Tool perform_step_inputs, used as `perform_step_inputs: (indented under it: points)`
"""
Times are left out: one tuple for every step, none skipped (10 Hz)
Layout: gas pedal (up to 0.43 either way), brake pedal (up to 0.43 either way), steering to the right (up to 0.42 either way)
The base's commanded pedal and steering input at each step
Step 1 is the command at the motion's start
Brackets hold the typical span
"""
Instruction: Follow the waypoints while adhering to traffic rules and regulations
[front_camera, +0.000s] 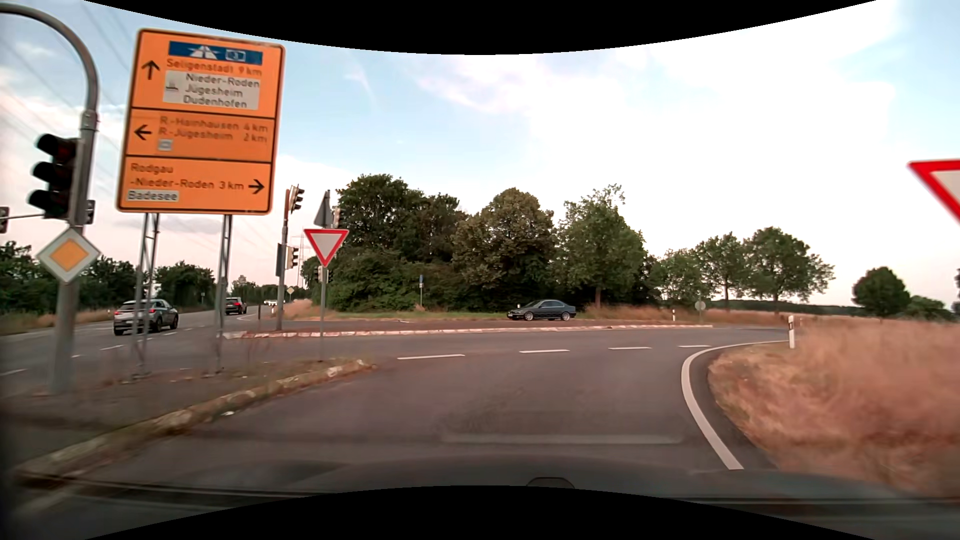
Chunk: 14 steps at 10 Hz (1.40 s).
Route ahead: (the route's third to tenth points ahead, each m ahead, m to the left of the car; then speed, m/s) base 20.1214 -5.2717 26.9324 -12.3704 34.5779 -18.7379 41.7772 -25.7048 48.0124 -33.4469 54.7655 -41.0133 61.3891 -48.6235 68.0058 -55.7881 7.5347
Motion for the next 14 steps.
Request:
perform_step_inputs:
  points:
    - [0.000,0.128,0.118]
    - [0.000,0.098,0.124]
    - [0.000,0.049,0.126]
    - [0.000,0.000,0.128]
    - [0.000,0.000,0.131]
    - [0.000,0.000,0.133]
    - [0.000,0.000,0.135]
    - [0.000,0.000,0.138]
    - [0.087,0.000,0.142]
    - [0.130,0.000,0.148]
    - [0.138,0.000,0.151]
    - [0.150,0.000,0.152]
    - [0.169,0.000,0.153]
    - [0.197,0.000,0.156]
